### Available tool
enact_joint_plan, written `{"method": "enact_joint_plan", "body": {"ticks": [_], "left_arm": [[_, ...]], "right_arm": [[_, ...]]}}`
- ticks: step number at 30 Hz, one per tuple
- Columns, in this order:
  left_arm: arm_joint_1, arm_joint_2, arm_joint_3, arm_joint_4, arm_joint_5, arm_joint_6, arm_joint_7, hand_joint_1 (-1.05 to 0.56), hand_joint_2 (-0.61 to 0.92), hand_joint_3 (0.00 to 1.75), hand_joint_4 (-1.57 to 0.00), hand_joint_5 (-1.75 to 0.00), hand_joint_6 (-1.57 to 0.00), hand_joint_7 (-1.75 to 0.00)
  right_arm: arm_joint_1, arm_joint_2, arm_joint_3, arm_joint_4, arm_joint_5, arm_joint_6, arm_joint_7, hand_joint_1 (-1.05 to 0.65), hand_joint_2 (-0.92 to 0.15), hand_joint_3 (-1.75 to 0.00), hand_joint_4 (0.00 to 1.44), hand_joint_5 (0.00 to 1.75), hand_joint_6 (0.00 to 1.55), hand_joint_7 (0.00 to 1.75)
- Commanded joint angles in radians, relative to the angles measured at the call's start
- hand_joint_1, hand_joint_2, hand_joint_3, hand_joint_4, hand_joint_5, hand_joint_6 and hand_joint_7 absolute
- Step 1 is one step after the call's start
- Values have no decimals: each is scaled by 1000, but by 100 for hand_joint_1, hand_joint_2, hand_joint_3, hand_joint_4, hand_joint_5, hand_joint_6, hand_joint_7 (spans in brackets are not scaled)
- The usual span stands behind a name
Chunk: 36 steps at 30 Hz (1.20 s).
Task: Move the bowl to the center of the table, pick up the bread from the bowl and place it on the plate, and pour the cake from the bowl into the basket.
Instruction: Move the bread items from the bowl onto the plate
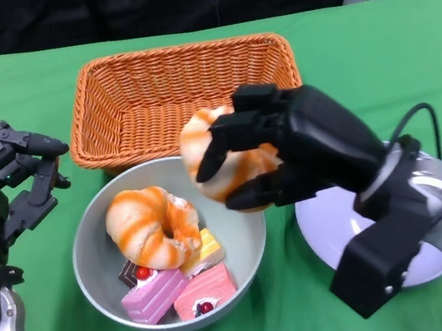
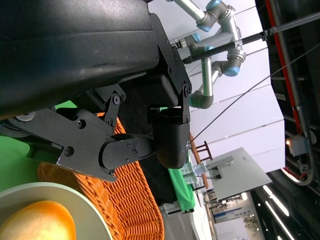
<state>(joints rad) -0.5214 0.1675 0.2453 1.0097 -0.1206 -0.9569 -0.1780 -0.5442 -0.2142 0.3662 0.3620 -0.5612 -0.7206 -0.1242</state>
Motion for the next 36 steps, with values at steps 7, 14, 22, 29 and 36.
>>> {"method": "enact_joint_plan", "body": {"ticks": [7, 14, 22, 29, 36], "left_arm": [[-12, 24, 8, 9, -10, 3, -8, -11, 77, 69, -87, -147, -91, -105], [-11, 25, 10, 12, -12, 4, -8, -10, 78, 68, -87, -144, -90, -105], [-10, 27, 12, 7, -18, 7, -17, -10, 77, 69, -89, -145, -91, -104], [-6, 32, 11, 6, -12, -1, -15, -10, 77, 70, -88, -145, -90, -104], [-6, 34, 7, 8, -3, -12, -11, -10, 77, 70, -88, -143, -91, -104]], "right_arm": [[93, -58, -78, -117, 80, 27, 74, 9, -48, -83, 76, 171, 74, 125], [158, -119, -147, -163, 128, 59, 127, 8, -47, -91, 78, 170, 75, 123], [206, -174, -198, -135, 133, 69, 134, 10, -52, -89, 76, 169, 74, 116], [225, -194, -216, -70, 130, 82, 136, 11, -56, -80, 75, 166, 76, 108], [205, -188, -201, 99, 156, 66, 160, 13, -69, -58, 71, 163, 76, 102]]}}
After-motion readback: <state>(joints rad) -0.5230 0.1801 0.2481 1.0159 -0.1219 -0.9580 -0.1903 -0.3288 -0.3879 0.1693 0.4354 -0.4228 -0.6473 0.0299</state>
